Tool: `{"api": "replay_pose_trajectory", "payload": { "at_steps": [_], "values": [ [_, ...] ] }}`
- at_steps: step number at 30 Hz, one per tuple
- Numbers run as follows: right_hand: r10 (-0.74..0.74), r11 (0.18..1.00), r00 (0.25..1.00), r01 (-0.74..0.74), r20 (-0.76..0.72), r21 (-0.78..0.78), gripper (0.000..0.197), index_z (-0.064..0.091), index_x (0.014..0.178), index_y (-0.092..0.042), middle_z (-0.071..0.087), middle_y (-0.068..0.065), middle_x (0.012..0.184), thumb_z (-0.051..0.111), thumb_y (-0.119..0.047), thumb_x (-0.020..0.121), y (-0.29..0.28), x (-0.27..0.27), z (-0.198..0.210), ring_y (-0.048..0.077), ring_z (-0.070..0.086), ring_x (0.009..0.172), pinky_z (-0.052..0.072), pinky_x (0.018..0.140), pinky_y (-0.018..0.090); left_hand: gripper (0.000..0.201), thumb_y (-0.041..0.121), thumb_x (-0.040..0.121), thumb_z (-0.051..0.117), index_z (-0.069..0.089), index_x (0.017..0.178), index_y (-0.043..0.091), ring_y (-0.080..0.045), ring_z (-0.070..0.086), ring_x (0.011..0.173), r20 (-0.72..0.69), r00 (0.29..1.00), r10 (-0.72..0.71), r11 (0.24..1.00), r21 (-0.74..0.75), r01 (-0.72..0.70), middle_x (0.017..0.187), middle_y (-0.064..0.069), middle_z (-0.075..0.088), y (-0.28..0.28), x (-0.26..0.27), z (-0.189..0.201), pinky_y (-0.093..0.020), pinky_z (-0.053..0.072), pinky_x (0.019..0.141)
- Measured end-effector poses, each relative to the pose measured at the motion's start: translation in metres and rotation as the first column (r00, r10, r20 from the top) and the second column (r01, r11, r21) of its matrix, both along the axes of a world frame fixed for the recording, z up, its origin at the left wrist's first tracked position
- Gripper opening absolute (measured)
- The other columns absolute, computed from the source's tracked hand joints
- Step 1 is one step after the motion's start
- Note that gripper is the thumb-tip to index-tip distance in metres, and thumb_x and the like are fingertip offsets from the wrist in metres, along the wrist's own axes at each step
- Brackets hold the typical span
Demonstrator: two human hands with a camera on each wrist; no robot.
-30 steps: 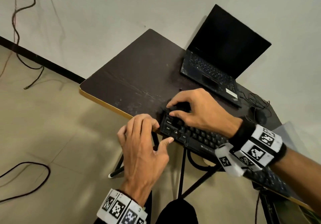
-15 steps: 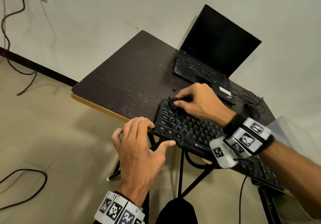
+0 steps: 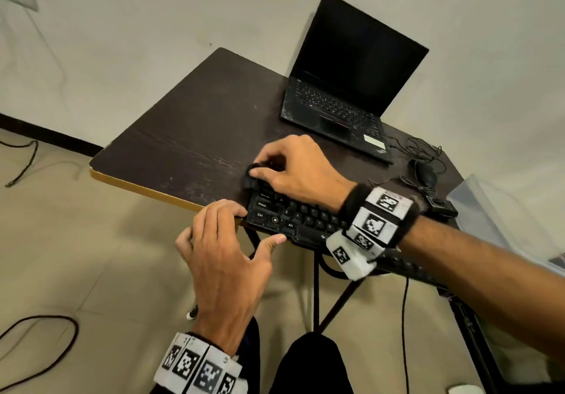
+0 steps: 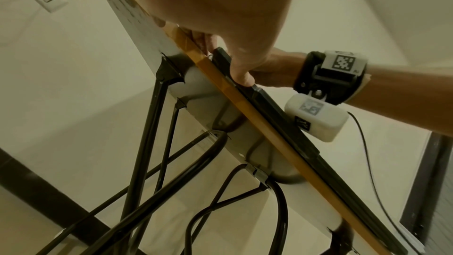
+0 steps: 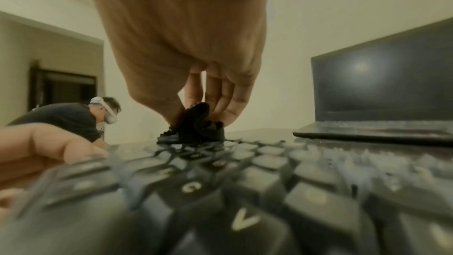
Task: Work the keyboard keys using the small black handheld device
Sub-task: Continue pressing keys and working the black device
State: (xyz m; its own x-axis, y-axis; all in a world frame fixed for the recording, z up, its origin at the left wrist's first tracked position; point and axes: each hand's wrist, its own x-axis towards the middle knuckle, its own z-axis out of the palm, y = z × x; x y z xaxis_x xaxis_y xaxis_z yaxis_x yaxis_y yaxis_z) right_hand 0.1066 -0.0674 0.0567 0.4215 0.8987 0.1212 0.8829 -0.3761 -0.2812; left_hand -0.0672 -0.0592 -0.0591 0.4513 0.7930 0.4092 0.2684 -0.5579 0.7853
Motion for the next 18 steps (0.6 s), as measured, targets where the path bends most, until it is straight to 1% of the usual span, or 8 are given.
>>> {"api": "replay_pose_trajectory", "payload": {
  "at_steps": [2, 4, 7, 8, 11, 14, 16, 18],
  "values": [
    [0.038, 0.997, 0.998, -0.035, 0.049, -0.061, 0.011, 0.084, 0.097, -0.023, 0.081, -0.007, 0.094, 0.079, -0.033, 0.095, 0.004, -0.002, 0.002, 0.011, 0.071, 0.087, 0.048, 0.079, 0.024, 0.065, 0.055, 0.066, 0.089, 0.061, 0.113, 0.020, -0.022, 0.058, 0.123, -0.012, 1.000, 0.008, 1.000, 0.019, -0.008, 0.123, 0.007, 0.065, 0.000, 0.000, 0.001, -0.038, 0.028, 0.092],
    [0.045, 0.994, 0.996, -0.037, 0.083, -0.101, 0.011, 0.083, 0.099, -0.022, 0.080, -0.005, 0.096, 0.078, -0.031, 0.096, -0.004, 0.002, 0.006, 0.013, 0.071, 0.090, 0.049, 0.081, 0.026, 0.065, 0.054, 0.067, 0.090, 0.061, 0.114, 0.020, -0.022, 0.059, 0.123, -0.022, 1.000, 0.017, 0.999, 0.027, -0.016, 0.123, 0.006, 0.065, -0.001, 0.000, 0.001, -0.039, 0.029, 0.091],
    [-0.003, 0.993, 0.991, 0.019, 0.132, -0.119, 0.012, 0.083, 0.097, -0.020, 0.079, -0.003, 0.093, 0.078, -0.030, 0.097, -0.030, 0.017, 0.009, 0.015, 0.071, 0.087, 0.054, 0.082, 0.031, 0.064, 0.053, 0.068, 0.090, 0.060, 0.115, 0.019, -0.023, 0.059, 0.122, -0.024, 1.000, 0.018, 0.999, 0.036, -0.018, 0.123, 0.006, 0.064, -0.003, 0.001, 0.001, -0.039, 0.029, 0.092],
    [-0.030, 0.991, 0.991, 0.047, 0.133, -0.123, 0.011, 0.083, 0.096, -0.020, 0.078, -0.003, 0.092, 0.078, -0.030, 0.097, -0.043, 0.023, 0.010, 0.013, 0.070, 0.084, 0.054, 0.080, 0.032, 0.064, 0.052, 0.068, 0.090, 0.060, 0.115, 0.019, -0.023, 0.059, 0.122, -0.019, 1.000, 0.018, 0.999, 0.037, -0.017, 0.123, 0.006, 0.064, -0.003, 0.000, 0.001, -0.038, 0.028, 0.092],
    [-0.144, 0.978, 0.985, 0.157, 0.098, -0.135, 0.008, 0.083, 0.095, -0.022, 0.076, -0.007, 0.091, 0.080, -0.029, 0.097, -0.091, 0.041, 0.012, 0.004, 0.064, 0.077, 0.053, 0.075, 0.030, 0.063, 0.052, 0.069, 0.089, 0.060, 0.114, 0.019, -0.022, 0.059, 0.123, -0.002, 1.000, 0.018, 0.999, 0.035, -0.018, 0.124, 0.006, 0.064, -0.002, 0.000, 0.001, -0.038, 0.028, 0.092],
    [-0.263, 0.955, 0.963, 0.269, 0.059, -0.124, 0.009, 0.082, 0.094, -0.024, 0.077, -0.009, 0.092, 0.080, -0.031, 0.098, -0.137, 0.055, 0.011, 0.003, 0.067, 0.077, 0.055, 0.074, 0.028, 0.062, 0.052, 0.071, 0.089, 0.060, 0.114, 0.019, -0.023, 0.059, 0.123, 0.004, 1.000, 0.014, 0.999, 0.035, -0.015, 0.124, 0.005, 0.064, -0.003, 0.001, 0.000, -0.040, 0.029, 0.092],
    [-0.328, 0.941, 0.945, 0.327, 0.008, -0.085, 0.009, 0.082, 0.093, -0.025, 0.077, -0.012, 0.087, 0.080, -0.032, 0.098, -0.154, 0.062, 0.008, 0.003, 0.068, 0.076, 0.051, 0.071, 0.026, 0.062, 0.051, 0.071, 0.089, 0.059, 0.114, 0.018, -0.024, 0.058, 0.123, 0.007, 1.000, 0.013, 0.999, 0.035, -0.013, 0.124, 0.005, 0.064, -0.003, 0.002, 0.000, -0.041, 0.029, 0.092],
    [-0.375, 0.927, 0.925, 0.373, -0.058, -0.043, 0.009, 0.082, 0.091, -0.026, 0.077, -0.013, 0.082, 0.079, -0.032, 0.098, -0.153, 0.064, 0.003, 0.002, 0.066, 0.071, 0.047, 0.069, 0.023, 0.063, 0.050, 0.070, 0.089, 0.059, 0.115, 0.017, -0.025, 0.058, 0.123, 0.011, 1.000, 0.013, 0.999, 0.037, -0.013, 0.124, 0.003, 0.064, -0.004, 0.002, -0.001, -0.041, 0.030, 0.093]
  ]
}}
